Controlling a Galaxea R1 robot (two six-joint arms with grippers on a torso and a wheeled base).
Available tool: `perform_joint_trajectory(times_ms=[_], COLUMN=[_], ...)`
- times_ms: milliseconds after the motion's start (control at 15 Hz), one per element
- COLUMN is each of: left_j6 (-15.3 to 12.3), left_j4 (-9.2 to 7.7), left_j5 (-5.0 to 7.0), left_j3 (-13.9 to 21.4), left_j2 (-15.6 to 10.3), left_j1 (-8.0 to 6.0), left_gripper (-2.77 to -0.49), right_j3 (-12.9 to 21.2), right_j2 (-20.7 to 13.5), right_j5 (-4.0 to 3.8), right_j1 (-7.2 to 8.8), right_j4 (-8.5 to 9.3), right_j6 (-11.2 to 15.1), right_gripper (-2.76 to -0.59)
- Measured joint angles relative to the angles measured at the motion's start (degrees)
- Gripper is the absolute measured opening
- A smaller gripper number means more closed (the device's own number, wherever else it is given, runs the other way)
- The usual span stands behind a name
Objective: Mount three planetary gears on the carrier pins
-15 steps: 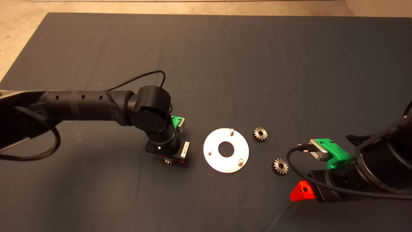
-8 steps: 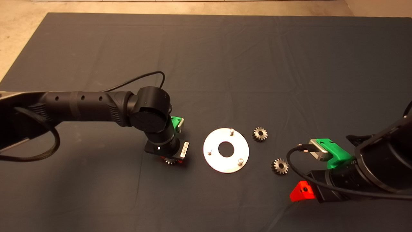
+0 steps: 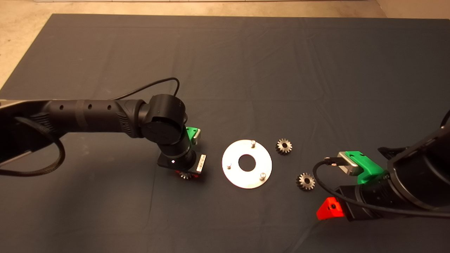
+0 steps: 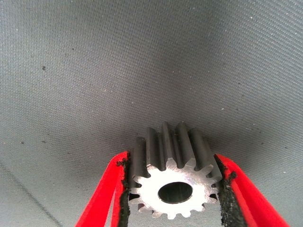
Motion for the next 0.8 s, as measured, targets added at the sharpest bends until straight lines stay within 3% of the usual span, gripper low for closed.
perform_joint_trajectory(times_ms=[600,800], left_j6=[-0.1,-1.1], left_j4=[-0.05,-0.79], left_j5=[-0.05,-0.05], left_j3=[0.0,-0.1], left_j2=[-0.2,-0.2], left_j1=[0.00,-0.06], left_gripper=[-2.30,-2.30], right_j3=[0.0,0.0], right_j2=[0.0,0.0], right_j5=[0.00,0.00], right_j1=[0.00,0.00], right_j4=[0.00,0.00], right_j6=[0.0,0.0], right_gripper=[-0.61,-0.61])
